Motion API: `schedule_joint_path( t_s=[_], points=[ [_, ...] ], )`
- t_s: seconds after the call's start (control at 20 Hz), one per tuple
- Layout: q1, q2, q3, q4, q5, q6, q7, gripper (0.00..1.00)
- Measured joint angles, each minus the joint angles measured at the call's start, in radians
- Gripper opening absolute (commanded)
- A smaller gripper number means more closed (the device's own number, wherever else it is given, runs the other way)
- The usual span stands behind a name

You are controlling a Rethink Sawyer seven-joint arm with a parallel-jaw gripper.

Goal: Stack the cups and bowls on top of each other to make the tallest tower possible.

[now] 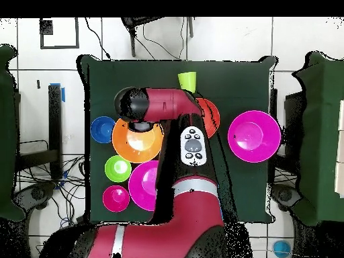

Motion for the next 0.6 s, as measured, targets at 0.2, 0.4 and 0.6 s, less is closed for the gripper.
schedule_joint_path(
  t_s=[0.2, 0.4, 0.6],
  points=[
    [-0.018, 0.002, 0.003, 0.008, 0.0, -0.007, 0.0, 1.0],
    [-0.029, 0.002, 0.01, 0.02, 0.0, -0.03, 0.0, 1.0],
    [-0.052, 0.002, 0.029, 0.039, 0.0, -0.052, 0.0, 1.0]
  ],
)
